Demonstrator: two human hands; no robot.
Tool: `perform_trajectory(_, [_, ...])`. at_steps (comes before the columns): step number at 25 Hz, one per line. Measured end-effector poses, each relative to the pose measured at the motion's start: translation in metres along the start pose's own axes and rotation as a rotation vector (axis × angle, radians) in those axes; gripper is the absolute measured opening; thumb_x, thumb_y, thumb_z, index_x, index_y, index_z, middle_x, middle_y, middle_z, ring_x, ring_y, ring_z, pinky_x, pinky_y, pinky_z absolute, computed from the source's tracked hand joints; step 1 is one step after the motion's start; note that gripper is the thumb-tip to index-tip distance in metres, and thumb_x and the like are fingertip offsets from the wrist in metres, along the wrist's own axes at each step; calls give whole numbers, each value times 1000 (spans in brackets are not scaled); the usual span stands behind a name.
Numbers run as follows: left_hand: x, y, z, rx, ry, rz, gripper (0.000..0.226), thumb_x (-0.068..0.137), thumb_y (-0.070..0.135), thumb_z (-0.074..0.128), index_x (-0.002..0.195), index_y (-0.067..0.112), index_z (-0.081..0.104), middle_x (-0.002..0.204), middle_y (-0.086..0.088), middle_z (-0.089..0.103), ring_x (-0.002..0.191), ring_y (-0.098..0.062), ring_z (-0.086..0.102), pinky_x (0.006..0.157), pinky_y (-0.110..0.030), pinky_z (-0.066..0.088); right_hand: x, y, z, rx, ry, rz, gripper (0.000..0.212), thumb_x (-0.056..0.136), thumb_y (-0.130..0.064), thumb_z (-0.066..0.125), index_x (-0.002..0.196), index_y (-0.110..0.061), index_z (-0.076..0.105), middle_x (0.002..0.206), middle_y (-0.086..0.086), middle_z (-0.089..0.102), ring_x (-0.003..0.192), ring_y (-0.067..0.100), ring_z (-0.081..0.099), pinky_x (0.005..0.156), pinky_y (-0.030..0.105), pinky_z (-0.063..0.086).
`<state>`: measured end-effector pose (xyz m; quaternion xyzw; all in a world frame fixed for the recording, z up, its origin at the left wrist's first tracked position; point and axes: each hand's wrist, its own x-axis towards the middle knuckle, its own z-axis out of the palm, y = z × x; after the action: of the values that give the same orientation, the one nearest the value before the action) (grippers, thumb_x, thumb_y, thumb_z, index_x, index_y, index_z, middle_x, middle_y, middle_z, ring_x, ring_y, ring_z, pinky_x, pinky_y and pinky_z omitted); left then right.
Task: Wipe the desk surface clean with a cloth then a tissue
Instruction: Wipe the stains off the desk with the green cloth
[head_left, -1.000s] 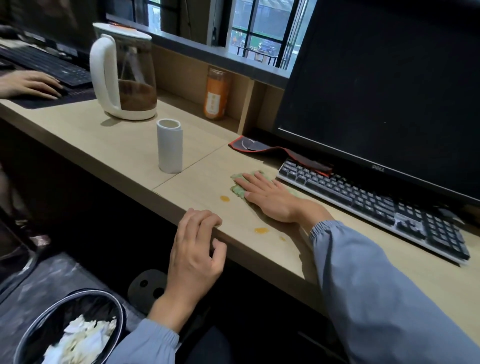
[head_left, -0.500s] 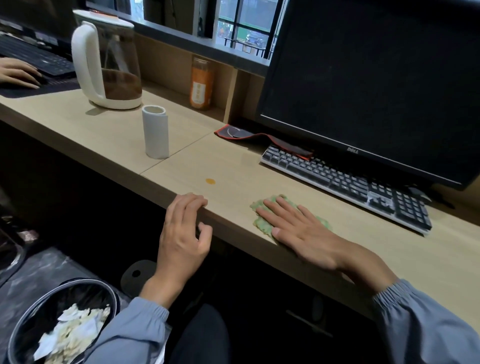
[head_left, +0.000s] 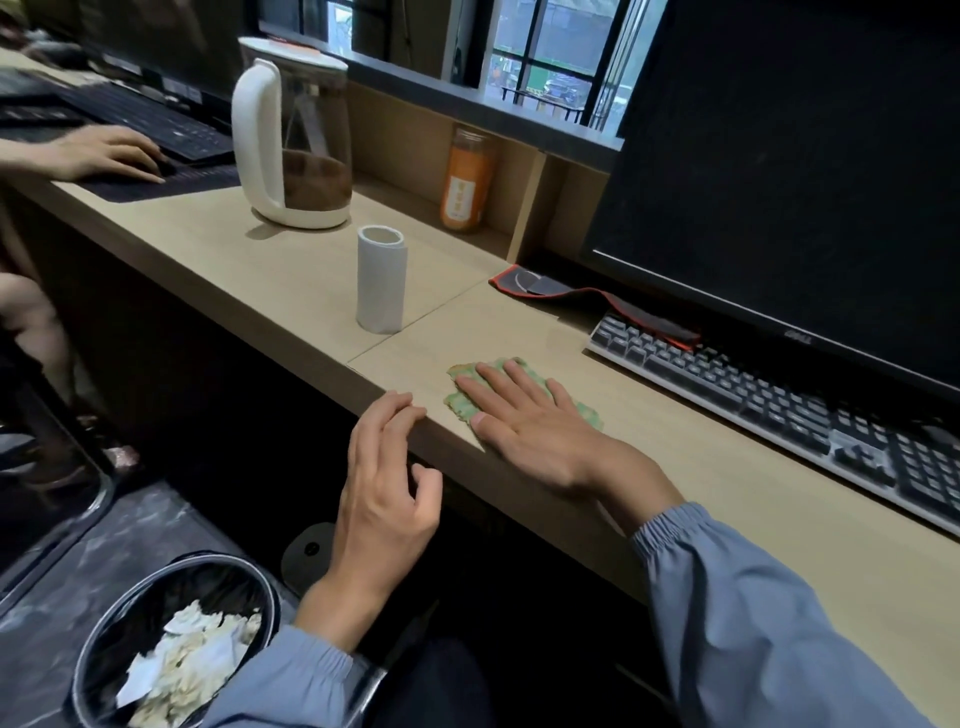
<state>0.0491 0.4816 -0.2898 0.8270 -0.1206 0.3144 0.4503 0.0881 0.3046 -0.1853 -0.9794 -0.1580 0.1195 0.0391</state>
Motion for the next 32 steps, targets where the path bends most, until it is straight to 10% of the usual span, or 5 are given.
perform_trajectory(13, [64,-35,-3,119,-15,248,51,74,-4,57,124,0,63,126,-10,59,119,-32,57,107,-57,47,118,66,-38,31,26,80,55,106,-52,15,159,-45,3,169,-12,-6,155,15,-13,122,55,-4])
perform_trajectory(32, [66,-53,-25,-48,-89,41,56,76,-3,54,130,14,54,124,7,52,122,-9,50,113,-27,39,110,39,-37,-5,-6,-174,52,109,-42,19,158,-47,5,168,-17,-3,152,3,-13,123,42,-7])
